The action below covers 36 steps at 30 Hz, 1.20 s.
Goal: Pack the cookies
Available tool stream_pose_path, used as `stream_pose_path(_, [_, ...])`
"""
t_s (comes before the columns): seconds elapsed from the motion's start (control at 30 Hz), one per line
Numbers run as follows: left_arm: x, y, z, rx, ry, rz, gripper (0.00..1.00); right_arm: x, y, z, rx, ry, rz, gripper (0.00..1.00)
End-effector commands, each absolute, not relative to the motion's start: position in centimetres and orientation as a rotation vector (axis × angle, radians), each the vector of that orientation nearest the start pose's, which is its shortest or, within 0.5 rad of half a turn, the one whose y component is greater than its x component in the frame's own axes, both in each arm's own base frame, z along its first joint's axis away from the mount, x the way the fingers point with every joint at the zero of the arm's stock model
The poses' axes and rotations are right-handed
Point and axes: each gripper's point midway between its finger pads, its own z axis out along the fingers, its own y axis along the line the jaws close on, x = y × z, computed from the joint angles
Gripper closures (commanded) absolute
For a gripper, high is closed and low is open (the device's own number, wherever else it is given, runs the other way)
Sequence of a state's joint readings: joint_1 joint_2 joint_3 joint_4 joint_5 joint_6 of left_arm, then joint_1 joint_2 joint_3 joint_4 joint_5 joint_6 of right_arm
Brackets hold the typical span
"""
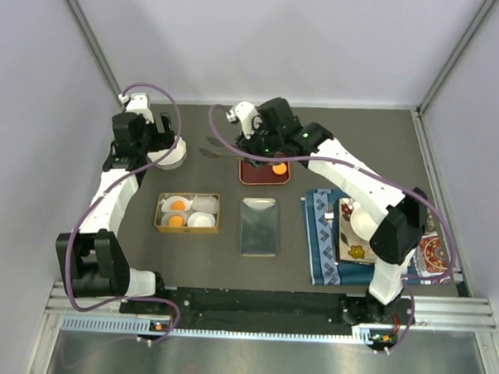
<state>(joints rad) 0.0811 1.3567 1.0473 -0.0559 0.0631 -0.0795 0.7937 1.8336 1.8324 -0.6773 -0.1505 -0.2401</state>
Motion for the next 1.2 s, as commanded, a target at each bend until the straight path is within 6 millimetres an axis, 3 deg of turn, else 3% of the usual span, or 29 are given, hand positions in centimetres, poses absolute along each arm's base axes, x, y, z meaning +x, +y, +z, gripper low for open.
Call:
stream_pose_path(0.0, [43.2,2.1,24.9,-0.107,1.863,-0.067,0.01,37.0,33.1,26.9,-1.049,1.918,0.406,0.59])
stream_pose_path(0.23, [43.1,1.8,24.5,-0.096,1.87,-0.083,0.01,40.8,26.9,24.7,-0.894,2.021,0.294,0.59])
stream_pose_path(0.47, [43.2,1.7,24.2,-0.096,1.876,-0.094,0.01,43.4,23.2,22.5,-0.799,2.088,0.24,0.59])
stream_pose_path(0.67, [43.2,1.6,24.0,-0.094,1.881,-0.097,0.01,45.0,21.8,21.2,-0.755,2.118,0.223,0.59])
stream_pose_path(1.17, [43.5,1.6,23.6,-0.088,1.887,-0.094,0.01,47.0,21.7,17.6,-0.755,2.183,0.223,0.56])
